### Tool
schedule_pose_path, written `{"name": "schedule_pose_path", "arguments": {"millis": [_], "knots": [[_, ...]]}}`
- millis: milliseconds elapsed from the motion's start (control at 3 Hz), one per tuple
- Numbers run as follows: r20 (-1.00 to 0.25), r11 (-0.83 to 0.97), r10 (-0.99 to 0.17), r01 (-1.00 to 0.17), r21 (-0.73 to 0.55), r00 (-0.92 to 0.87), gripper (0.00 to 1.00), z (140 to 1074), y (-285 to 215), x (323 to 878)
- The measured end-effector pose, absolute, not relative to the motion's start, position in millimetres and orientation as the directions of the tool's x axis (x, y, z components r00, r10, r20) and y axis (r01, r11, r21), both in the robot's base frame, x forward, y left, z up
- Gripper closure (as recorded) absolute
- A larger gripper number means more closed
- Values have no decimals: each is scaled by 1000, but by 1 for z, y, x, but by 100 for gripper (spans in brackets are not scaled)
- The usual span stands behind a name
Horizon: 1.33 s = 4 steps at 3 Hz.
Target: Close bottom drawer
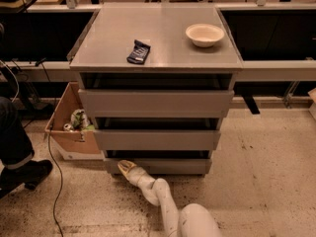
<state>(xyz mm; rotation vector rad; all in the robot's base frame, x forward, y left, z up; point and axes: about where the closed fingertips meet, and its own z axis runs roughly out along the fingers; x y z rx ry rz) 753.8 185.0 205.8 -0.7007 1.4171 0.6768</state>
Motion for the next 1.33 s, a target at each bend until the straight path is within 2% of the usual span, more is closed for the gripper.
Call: {"name": "schedule_pose_path", "arguments": {"millis": [667,1000,1333], "knots": [[-989,600,-141,-798,-49,-46,100,165,122,717],[-953,606,-268,-794,-53,-140,100,171,24,697],[-918,644,-332,-763,-54,-216,100,208,-82,681]]}}
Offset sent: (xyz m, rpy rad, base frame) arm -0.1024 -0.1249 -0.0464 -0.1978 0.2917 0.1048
